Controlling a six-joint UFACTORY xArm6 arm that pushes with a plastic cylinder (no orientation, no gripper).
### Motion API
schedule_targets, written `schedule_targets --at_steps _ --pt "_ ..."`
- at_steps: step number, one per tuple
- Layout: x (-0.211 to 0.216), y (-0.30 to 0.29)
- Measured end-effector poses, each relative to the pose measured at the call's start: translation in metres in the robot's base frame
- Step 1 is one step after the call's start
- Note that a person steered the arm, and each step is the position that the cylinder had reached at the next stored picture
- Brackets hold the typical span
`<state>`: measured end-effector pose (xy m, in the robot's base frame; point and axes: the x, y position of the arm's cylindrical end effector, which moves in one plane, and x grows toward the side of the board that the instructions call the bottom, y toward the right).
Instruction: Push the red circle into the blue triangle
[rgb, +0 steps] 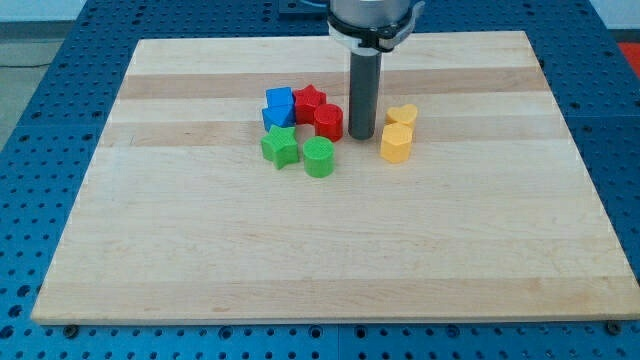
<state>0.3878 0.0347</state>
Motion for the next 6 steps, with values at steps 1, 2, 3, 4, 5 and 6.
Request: schedule_targets --at_steps 1,2,3,4,5,6 --pt "0.0 -0.025" --pt "0.0 -0.048" --pt "0.0 -0.042" --pt "0.017 -0.018" --pt "0.053 -0.012" --pt "0.085 -0.017"
